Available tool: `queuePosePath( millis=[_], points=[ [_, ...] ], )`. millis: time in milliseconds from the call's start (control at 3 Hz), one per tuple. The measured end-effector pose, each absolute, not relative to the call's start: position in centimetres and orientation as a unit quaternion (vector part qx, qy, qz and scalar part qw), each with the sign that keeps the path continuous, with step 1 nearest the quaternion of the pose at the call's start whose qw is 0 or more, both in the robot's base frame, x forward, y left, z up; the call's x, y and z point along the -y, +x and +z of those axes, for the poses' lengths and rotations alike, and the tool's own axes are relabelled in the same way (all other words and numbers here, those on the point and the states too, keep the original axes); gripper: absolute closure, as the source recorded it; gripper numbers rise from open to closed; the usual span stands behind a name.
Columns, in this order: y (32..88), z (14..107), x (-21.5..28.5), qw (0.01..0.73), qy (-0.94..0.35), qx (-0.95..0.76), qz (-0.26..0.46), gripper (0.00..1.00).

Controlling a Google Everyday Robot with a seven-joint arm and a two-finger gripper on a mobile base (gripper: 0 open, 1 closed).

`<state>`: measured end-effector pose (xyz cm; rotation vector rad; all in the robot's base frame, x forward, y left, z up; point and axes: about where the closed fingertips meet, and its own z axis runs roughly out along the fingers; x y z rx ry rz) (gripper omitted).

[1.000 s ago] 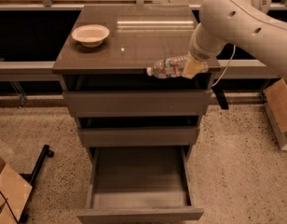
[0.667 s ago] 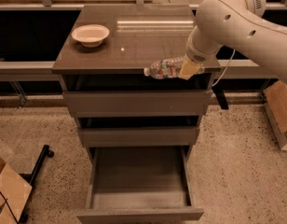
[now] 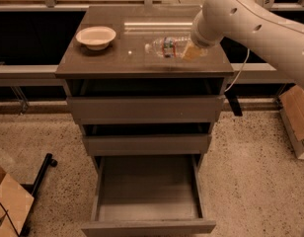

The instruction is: Pick water bottle from bottom drawer and place on counter

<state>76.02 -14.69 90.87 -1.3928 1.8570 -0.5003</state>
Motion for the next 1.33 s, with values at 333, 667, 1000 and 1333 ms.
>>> queuePosePath(
  millis=[333, 667, 1000, 1333],
  points=[
    [78.4, 92.2, 13.8, 0.406, -0.540, -0.711, -0.193, 1.00],
    [81.7, 90.0, 13.2, 0.409, -0.532, -0.722, -0.168, 0.81],
    [84.5, 86.4, 13.1, 0.391, -0.529, -0.739, -0.144, 0.58],
    [85.8, 84.5, 13.0, 0.381, -0.529, -0.747, -0.131, 0.35]
  ],
)
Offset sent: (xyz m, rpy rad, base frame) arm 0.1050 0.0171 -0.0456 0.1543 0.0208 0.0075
